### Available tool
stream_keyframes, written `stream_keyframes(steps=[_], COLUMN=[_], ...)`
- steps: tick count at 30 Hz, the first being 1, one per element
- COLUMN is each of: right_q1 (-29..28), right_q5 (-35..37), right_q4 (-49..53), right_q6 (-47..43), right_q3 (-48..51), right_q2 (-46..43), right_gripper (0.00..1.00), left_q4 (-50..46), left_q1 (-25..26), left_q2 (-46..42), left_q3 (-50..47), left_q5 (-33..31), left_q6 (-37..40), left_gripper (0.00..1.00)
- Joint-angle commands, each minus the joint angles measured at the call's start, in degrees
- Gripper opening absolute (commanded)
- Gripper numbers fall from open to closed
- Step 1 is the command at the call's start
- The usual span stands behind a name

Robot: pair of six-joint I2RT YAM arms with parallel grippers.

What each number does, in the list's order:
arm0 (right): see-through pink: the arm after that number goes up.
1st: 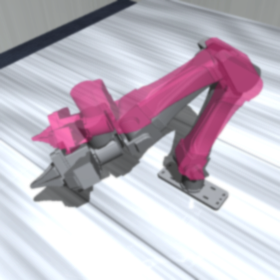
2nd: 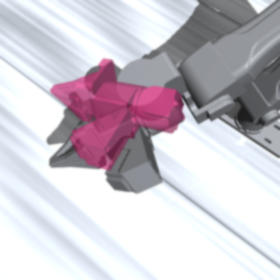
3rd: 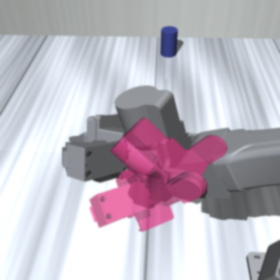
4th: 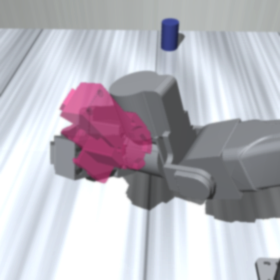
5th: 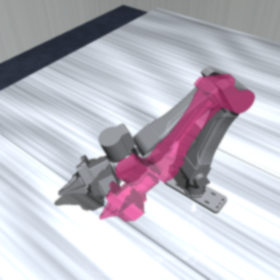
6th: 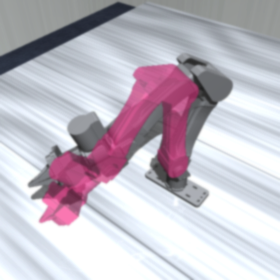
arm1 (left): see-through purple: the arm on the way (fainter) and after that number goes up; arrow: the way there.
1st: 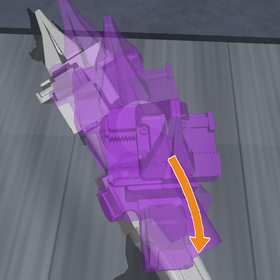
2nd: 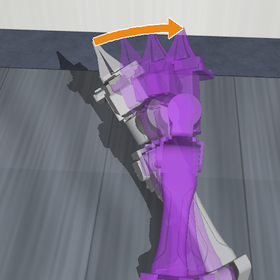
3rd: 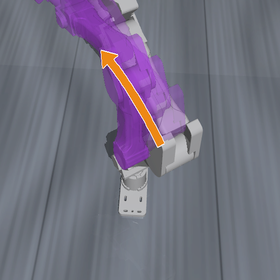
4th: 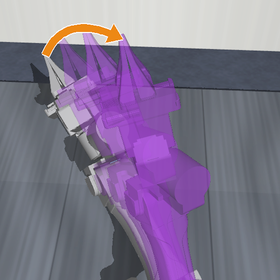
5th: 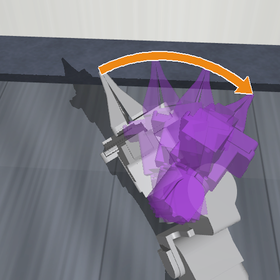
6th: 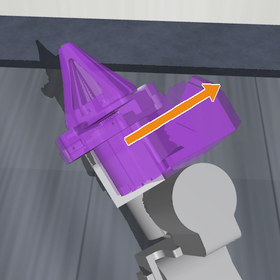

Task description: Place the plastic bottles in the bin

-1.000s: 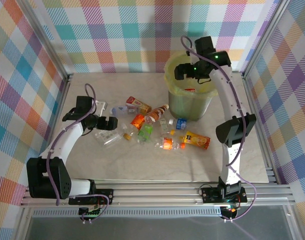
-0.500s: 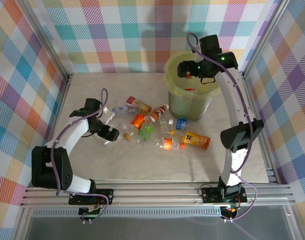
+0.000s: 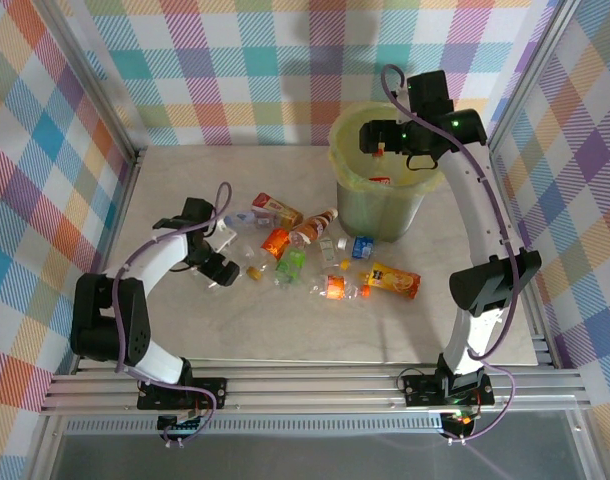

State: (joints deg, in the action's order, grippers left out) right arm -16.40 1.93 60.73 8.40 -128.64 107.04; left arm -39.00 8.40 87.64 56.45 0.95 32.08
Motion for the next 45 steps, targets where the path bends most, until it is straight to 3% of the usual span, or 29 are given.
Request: stream_keyframes(steps=[1, 23, 45], right_q1=[0.32, 0.32, 0.28], right_q5=[0.40, -1.12, -0.33], right_q4=[-1.80, -4.39, -4.95], right_q6=[0.65, 0.96, 0.12], right_q3=[0.97, 4.27, 8.13], right_q2=[-1.88, -2.93, -5.08], right_gripper=[1.00, 1.00, 1.00], left_q4=[0.33, 2.14, 3.23], left_q1=[0.34, 0.49, -0.03], left_q2=[2.59, 0.26, 8.60], left_q3=[0.18, 2.25, 2.66], left_q5=[-1.84, -10.53, -9.24], left_q6=[1.49, 6.13, 8.27], left_gripper=[1.00, 1.00, 1.00])
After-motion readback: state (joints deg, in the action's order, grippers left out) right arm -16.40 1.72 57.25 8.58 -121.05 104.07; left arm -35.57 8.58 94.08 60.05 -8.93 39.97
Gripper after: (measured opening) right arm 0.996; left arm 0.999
